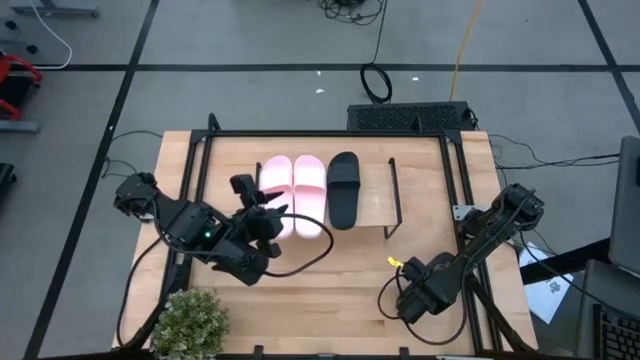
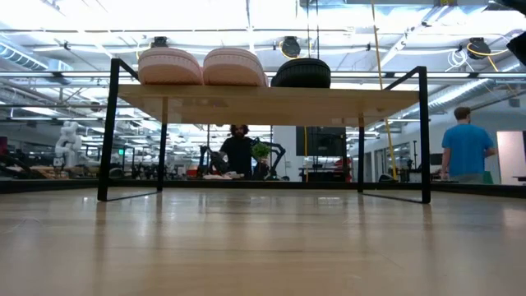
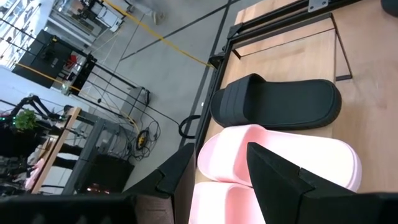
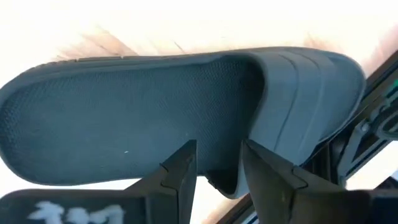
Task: Pick and place slides into the shelf
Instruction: Put the black slipper on the shelf
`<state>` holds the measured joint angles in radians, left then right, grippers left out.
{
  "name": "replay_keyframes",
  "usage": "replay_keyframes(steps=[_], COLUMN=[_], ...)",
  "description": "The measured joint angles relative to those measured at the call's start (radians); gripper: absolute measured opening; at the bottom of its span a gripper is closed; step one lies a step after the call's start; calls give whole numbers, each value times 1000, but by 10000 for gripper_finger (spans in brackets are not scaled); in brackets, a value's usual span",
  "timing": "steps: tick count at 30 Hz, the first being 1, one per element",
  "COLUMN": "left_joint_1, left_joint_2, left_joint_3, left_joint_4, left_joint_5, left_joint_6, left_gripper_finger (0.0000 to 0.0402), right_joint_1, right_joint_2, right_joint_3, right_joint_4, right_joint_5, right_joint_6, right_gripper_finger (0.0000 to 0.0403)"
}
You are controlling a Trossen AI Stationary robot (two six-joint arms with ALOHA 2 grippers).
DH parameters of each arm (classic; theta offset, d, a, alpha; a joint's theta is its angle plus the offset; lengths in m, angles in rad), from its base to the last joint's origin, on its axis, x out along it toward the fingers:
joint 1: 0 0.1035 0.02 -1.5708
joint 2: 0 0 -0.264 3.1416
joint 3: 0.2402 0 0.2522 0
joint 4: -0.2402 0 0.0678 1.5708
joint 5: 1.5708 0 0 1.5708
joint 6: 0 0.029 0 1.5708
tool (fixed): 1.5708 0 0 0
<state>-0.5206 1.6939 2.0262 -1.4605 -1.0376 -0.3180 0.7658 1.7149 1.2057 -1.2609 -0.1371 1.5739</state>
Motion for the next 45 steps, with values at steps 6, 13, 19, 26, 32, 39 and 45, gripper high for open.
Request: replay_keyframes(steps=[6, 13, 19, 26, 32, 39, 45], left_joint_1=[10, 10, 10, 10, 10, 10, 10], left_joint_2=[0, 0, 0, 0, 0, 0, 0], left_joint_3=[0, 0, 0, 0, 0, 0, 0], left_joint_4=[0, 0, 0, 0, -1, -1, -1], left_joint_5=[0, 0, 0, 0, 0, 0, 0], left_joint_6=[0, 0, 0, 0, 0, 0, 0], left_gripper_finger=[152, 152, 152, 152, 152, 152, 152], right_joint_1=[0, 0, 0, 0, 0, 0, 1], right_joint_2=[0, 0, 0, 0, 0, 0, 0], right_joint_3=[34, 45, 45, 45, 40, -23, -57], right_joint_4=[-61, -94, -122, -92, -84, -80, -96], right_joint_5=[2, 4, 7, 11, 37, 0, -23], right_joint_6=[-12, -12, -11, -15, -16, -16, -17], right_gripper_finger=[121, 121, 121, 121, 121, 121, 121])
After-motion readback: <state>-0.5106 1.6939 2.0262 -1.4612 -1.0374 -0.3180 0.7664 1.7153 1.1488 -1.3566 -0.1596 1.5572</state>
